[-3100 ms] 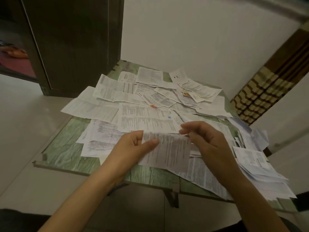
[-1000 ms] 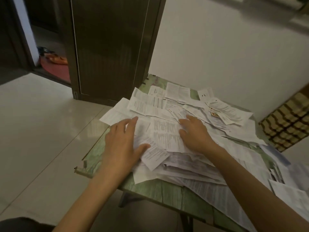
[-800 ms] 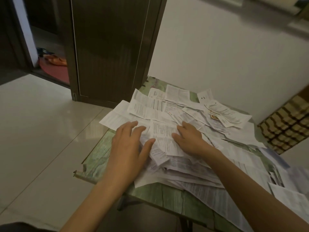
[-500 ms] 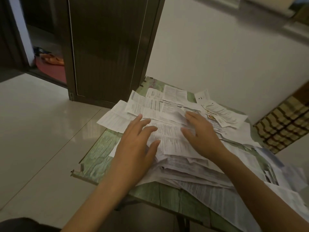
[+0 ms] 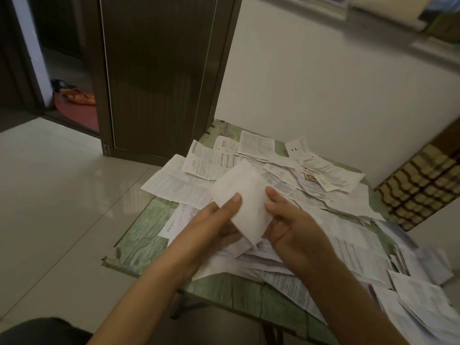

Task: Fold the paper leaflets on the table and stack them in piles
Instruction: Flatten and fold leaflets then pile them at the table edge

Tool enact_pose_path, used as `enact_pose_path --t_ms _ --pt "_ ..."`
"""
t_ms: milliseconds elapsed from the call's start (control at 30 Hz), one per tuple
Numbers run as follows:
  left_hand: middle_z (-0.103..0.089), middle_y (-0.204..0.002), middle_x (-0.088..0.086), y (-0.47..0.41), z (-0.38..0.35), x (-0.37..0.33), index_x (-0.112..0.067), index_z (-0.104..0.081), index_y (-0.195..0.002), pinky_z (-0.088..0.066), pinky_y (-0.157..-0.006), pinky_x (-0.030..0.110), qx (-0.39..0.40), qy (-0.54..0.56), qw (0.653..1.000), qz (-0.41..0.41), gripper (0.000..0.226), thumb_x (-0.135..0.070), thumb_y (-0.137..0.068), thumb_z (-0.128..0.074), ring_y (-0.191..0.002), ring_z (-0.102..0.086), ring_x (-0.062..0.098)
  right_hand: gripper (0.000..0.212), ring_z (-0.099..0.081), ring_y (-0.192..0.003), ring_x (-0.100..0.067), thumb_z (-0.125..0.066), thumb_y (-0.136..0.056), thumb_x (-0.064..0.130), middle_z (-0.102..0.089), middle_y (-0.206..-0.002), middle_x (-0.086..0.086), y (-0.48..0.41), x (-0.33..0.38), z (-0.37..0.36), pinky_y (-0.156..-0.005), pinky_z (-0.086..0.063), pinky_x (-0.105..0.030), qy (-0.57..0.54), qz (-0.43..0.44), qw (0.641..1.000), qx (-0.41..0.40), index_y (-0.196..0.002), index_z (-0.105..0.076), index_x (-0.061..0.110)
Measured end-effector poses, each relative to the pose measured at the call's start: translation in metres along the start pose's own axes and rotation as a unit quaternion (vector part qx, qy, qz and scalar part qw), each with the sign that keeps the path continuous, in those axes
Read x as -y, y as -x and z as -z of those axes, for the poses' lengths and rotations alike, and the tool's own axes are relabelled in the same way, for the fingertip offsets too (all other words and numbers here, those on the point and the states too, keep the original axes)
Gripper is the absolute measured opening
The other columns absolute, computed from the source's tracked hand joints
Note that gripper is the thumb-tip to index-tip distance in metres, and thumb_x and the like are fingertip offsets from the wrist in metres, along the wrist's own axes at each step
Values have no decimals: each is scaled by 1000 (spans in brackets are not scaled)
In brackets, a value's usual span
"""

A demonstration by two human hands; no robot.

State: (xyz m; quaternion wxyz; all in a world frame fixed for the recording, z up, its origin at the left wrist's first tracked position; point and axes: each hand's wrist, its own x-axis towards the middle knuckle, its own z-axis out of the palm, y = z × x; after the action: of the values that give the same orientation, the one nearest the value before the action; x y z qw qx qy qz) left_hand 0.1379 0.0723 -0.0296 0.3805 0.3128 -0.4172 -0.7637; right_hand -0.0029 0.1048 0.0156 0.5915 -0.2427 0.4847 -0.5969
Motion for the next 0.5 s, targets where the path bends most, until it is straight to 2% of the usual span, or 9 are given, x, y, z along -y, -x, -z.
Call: enact_pose_path --t_ms 67,133,200,267,367,433,500 --pt "-72 -104 8 1 -1 -4 -18 -57 -113 -57 -80 38 -6 101 995 15 33 -33 -83 -56 -96 -69 23 28 -64 -90 -25 -51 -86 -3 -65 -113 -16 -2 -11 -1 -60 -56 -30 5 -11 1000 -7 -112 -61 4" --pt "-73 -98 12 -1 1 -4 -15 -60 -104 -59 -73 41 -25 166 985 30 19 -22 -87 -55 -88 -70 26 21 -63 -90 -20 -53 -87 -4 -66 -105 -10 0 -19 -1 -63 -55 -25 97 33 994 -41 -101 -62 9" --pt "-72 -98 13 -3 3 -2 -13 -60 -106 -58 -75 42 -48 161 985 37 16 -16 -91 -53 -90 -70 28 19 -60 -89 -12 -58 -87 1 -63 -98 -1 2 -21 -1 -62 -51 -13 280 113 950 -76 -94 -62 19" --pt "-71 -102 14 -6 5 0 -12 -60 -109 -55 -82 45 -51 136 989 38 19 -14 -90 -55 -96 -68 30 20 -57 -84 -6 -62 -86 7 -60 -96 5 2 -21 2 -60 -47 -6 368 169 911 -72 -100 -59 21" --pt "-71 -102 14 -5 4 1 -13 -62 -106 -53 -87 46 -17 98 994 35 19 -15 -88 -56 -97 -68 30 27 -59 -84 -6 -65 -85 17 -62 -97 5 -2 -18 8 -66 -50 -11 394 161 904 -29 -110 -55 22" --pt "-72 -99 13 -5 2 2 -12 -64 -105 -55 -84 39 4 68 997 26 18 -16 -89 -55 -92 -69 25 19 -64 -88 -12 -66 -84 20 -67 -96 2 -2 -15 8 -71 -54 -19 387 126 914 -2 -102 -61 17" --pt "-73 -96 11 -6 1 5 -10 -64 -103 -57 -79 33 6 50 999 20 18 -14 -89 -55 -86 -70 21 14 -64 -90 -16 -66 -85 20 -68 -95 -1 -5 -15 10 -76 -55 -27 390 119 913 -12 -97 -62 14"
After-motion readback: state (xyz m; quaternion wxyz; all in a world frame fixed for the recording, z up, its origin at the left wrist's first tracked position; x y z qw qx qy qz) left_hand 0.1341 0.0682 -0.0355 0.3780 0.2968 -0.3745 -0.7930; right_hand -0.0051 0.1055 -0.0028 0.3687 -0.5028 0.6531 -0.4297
